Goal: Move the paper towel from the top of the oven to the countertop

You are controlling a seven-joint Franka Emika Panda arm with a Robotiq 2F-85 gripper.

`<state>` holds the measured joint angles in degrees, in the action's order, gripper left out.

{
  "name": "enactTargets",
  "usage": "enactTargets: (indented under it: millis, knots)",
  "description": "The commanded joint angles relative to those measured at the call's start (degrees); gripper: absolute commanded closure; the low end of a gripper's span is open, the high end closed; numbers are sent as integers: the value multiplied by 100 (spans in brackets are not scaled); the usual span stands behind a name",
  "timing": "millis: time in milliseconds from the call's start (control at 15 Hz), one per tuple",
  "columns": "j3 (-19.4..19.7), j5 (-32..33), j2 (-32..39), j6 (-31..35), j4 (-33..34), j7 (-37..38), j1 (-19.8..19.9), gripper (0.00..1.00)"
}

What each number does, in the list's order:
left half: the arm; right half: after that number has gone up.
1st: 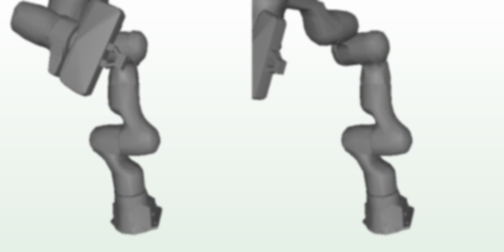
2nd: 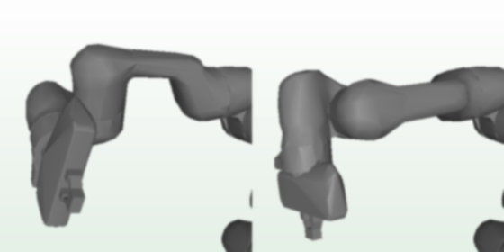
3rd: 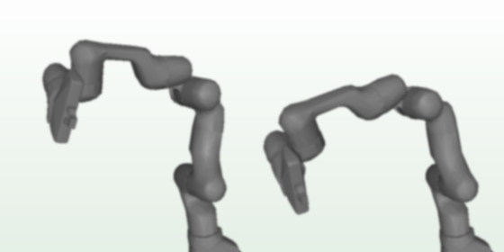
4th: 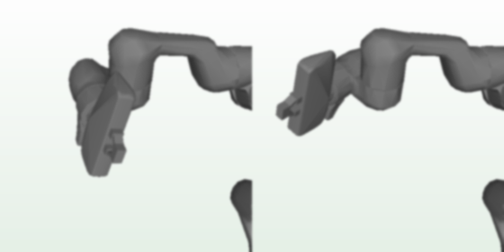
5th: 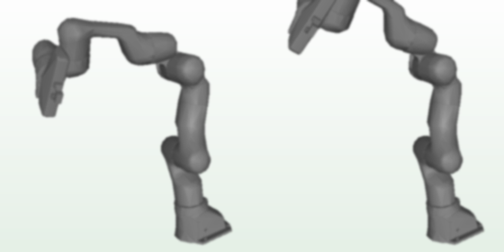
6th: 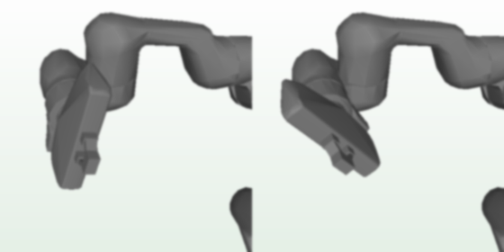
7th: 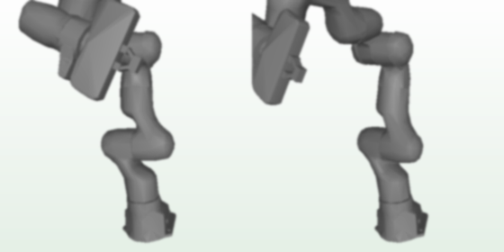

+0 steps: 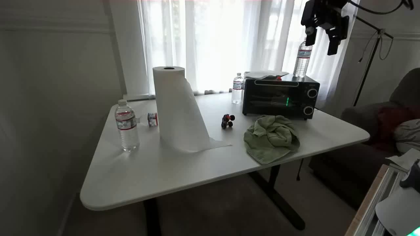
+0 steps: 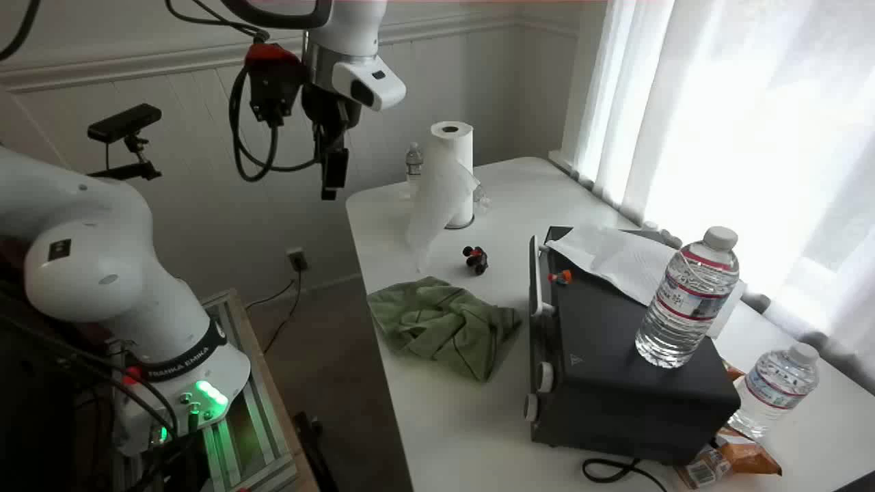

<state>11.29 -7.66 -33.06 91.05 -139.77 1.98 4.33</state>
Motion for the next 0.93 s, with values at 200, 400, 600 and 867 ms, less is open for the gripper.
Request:
enactTargets:
  millis: [200, 400, 600, 867]
  knots:
    - [-139, -60, 26, -19, 11, -74, 170, 0]
    - [-196, -136, 139, 268, 26, -4, 142, 0]
    - [-384, -153, 549, 1090, 247, 113, 59, 0]
    - [-662, 179, 1333, 2488, 733, 136, 19, 0]
